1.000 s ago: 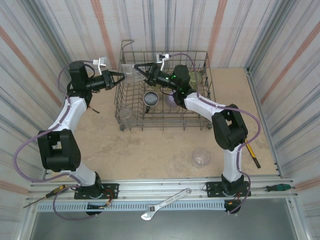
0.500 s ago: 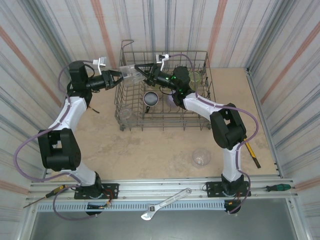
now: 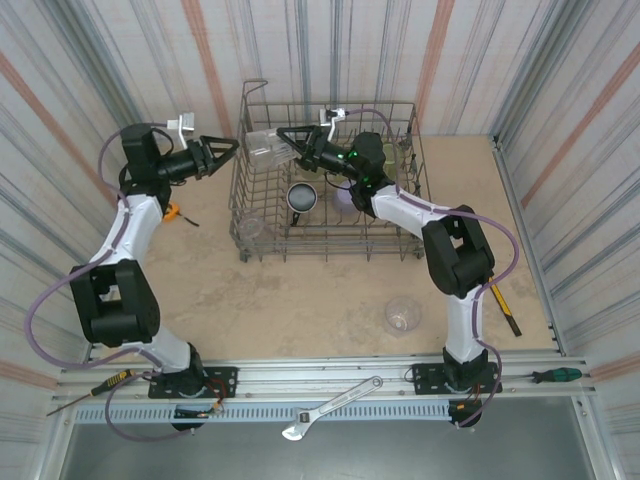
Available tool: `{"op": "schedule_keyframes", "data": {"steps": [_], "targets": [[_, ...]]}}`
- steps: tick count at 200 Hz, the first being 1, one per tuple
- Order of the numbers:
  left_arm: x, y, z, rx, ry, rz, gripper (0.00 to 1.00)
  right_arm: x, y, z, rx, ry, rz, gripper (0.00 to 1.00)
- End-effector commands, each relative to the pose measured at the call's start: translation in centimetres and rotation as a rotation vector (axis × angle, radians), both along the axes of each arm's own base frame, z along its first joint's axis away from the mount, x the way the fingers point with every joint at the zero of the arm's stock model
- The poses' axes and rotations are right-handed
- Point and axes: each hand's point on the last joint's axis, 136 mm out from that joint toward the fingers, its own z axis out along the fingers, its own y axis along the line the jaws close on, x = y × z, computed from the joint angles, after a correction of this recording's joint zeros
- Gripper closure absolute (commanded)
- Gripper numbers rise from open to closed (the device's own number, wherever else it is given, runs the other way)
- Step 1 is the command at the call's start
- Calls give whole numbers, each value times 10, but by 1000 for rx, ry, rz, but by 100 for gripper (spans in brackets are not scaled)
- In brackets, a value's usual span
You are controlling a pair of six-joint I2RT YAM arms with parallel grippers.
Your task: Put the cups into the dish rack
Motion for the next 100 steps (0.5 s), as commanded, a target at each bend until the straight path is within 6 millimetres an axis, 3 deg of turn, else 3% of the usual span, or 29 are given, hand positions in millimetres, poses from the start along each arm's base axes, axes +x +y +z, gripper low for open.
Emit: {"op": "schedule_keyframes", "data": {"steps": [1,53,100], "targets": [[-7,12,26,22,-74,43,31,-1,-10,19,-9,-67,-40,56],[0,49,21,42,-42,176,26,4,-5,-1,-167,-108,-72,57],[8,90,-4,154,59,345,25,7,4,-20,-278,-152,-76,57]]}}
